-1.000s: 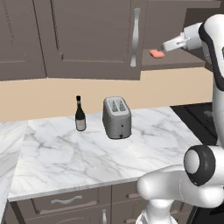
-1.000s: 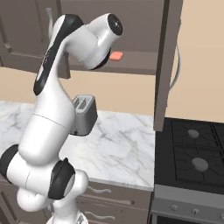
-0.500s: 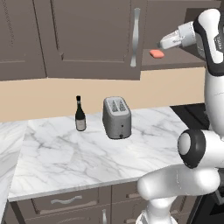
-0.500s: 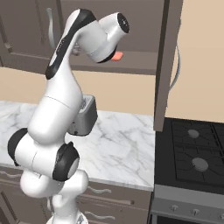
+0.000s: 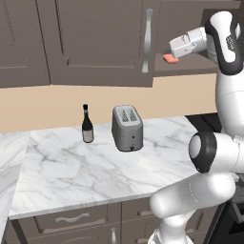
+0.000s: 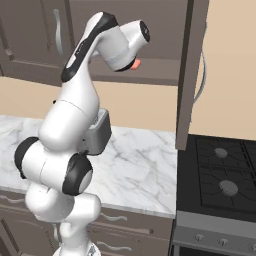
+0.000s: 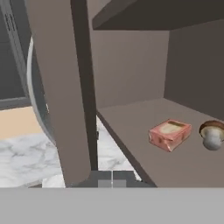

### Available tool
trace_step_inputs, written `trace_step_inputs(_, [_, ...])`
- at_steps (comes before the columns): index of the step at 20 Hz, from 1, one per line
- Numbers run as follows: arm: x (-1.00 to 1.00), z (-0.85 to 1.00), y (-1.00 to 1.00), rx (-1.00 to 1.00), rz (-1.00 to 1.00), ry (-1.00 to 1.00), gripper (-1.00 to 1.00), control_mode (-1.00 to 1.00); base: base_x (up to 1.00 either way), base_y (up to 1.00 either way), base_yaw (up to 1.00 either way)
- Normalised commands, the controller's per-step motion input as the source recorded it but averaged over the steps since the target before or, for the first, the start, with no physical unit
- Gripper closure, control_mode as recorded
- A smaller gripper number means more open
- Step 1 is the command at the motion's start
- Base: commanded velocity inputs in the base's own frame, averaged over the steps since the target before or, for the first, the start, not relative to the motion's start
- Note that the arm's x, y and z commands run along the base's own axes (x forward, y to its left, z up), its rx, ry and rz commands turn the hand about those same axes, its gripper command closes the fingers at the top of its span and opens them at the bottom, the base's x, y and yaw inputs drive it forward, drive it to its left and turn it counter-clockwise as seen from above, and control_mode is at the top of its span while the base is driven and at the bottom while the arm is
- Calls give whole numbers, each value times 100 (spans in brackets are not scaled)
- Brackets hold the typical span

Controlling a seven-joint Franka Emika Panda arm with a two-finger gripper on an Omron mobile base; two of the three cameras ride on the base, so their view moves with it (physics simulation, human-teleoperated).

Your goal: Pick the bar soap and bar soap from the cabinet and place them on the counter.

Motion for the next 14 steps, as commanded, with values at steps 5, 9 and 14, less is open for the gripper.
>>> trace_step_inputs(5, [20, -3, 13, 0, 11, -2, 100, -100, 0, 0, 0])
trace_step_inputs(9, [20, 0, 12, 0, 10, -3, 100, -100, 0, 0, 0])
trace_step_inputs(14, [11, 0, 21, 0, 11, -4, 100, -100, 0, 0, 0])
